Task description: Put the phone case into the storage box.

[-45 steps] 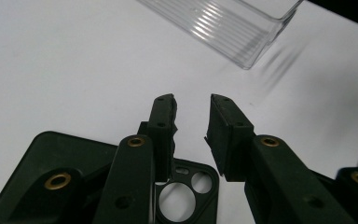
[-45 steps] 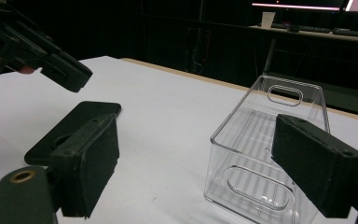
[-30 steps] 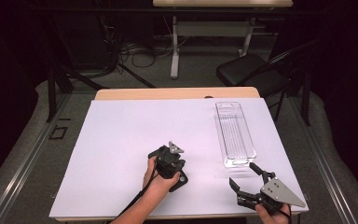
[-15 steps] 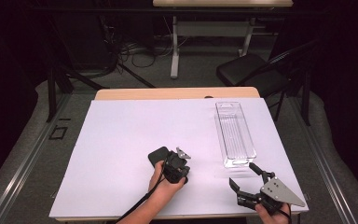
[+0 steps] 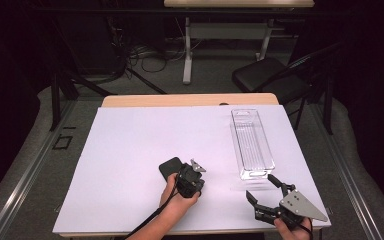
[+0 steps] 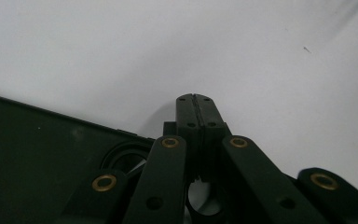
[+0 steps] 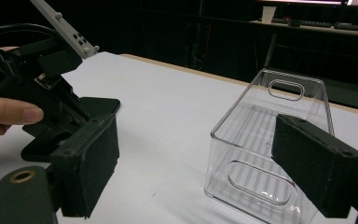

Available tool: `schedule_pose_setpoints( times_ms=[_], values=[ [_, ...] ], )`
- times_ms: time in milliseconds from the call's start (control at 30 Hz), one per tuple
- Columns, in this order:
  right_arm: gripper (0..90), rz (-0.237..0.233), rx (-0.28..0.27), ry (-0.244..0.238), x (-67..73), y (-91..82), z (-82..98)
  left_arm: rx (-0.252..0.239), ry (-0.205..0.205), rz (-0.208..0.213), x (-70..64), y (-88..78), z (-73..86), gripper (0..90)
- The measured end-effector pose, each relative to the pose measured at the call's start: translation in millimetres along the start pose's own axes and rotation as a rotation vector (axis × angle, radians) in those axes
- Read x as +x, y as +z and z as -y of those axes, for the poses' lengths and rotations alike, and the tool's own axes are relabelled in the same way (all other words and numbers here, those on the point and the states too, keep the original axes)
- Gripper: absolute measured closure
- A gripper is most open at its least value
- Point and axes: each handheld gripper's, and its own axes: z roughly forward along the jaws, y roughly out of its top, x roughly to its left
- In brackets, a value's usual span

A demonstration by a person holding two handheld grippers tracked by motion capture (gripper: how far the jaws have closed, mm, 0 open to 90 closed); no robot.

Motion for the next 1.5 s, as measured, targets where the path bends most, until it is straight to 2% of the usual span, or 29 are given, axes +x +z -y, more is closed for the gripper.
schedule_pose_setpoints(
  times_ms=[367, 500, 567, 700, 733, 867, 900, 967, 1067, 1167, 1233, 1500],
  values=[
    [14.2, 0.005, -0.001, 0.001, -0.1, -0.3, -0.1, 0.007, 0.013, 0.012, 0.6, -9.4, 12.7, 90.0],
    [14.2, 0.006, 0.004, 0.003, 0.8, -0.1, 0.0, 0.027, 0.032, 0.004, 2.4, -15.7, 18.2, 90.0],
    [14.2, 0.008, -0.003, 0.002, 0.8, 0.0, -0.7, 0.032, 0.043, -0.003, 6.4, -22.2, 26.5, 90.0],
    [14.2, 0.013, -0.005, 0.005, 0.6, -0.1, -0.9, 0.022, 0.03, 0.001, 10.9, -28.3, 36.2, 90.0],
    [14.2, 0.012, -0.003, 0.002, 0.6, -0.4, -0.7, 0.02, 0.029, -0.012, 12.9, -33.4, 43.1, 90.0],
    [14.2, 0.012, -0.006, 0.001, 0.6, -0.7, -1.0, 0.01, 0.019, -0.014, 17.1, -40.6, 54.1, 90.0],
    [14.2, 0.013, -0.006, 0.002, 0.6, -0.4, -0.8, 0.004, 0.003, -0.008, 20.6, -44.9, 60.8, 90.0],
    [14.2, 0.015, -0.003, 0.005, 0.5, -0.2, -0.6, 0.001, 0.001, -0.004, 24.3, -48.8, 66.3, 90.0],
    [14.2, 0.017, -0.005, 0.005, 0.6, 0.1, -1.0, 0.004, 0.006, -0.02, 29.0, -54.7, 73.7, 90.0],
    [14.2, 0.019, -0.008, 0.004, 0.7, -0.4, -1.4, -0.011, -0.019, -0.012, 34.9, -59.9, 82.3, 90.0],
    [14.2, 0.02, -0.007, 0.005, 0.6, -0.7, -1.3, -0.016, -0.038, -0.012, 38.9, -63.1, 87.0, 90.0],
    [14.2, 0.022, -0.009, 0.009, 0.2, -1.0, -1.2, -0.014, -0.06, -0.018, 54.2, -72.7, 97.8, 89.7]
  ],
)
